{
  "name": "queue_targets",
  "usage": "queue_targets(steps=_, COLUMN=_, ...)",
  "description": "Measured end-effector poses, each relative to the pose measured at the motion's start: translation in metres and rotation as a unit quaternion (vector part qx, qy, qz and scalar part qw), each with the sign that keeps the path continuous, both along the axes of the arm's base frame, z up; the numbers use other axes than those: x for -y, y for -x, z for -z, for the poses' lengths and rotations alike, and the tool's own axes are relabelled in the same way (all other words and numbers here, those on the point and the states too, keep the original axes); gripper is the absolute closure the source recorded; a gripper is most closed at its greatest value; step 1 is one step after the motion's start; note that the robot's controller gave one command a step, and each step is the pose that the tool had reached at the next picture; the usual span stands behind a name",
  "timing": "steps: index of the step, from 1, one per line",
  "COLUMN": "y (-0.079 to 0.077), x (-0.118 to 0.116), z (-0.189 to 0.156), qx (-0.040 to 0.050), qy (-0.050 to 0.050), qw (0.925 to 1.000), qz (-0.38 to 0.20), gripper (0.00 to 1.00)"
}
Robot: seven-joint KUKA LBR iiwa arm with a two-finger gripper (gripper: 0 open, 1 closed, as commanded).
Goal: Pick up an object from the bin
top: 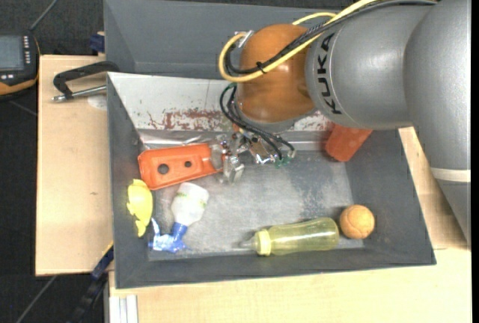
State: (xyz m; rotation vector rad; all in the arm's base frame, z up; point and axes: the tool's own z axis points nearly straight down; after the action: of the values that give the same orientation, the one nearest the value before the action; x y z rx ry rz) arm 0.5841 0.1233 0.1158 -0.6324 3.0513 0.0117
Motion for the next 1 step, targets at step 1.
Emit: queue_targets(steps=1, y=-0.0069, x=0.0003, z=-0.0026, qx=0.0018, qy=0.0, qw=0.9999, qz=-0.015, gripper=1.0)
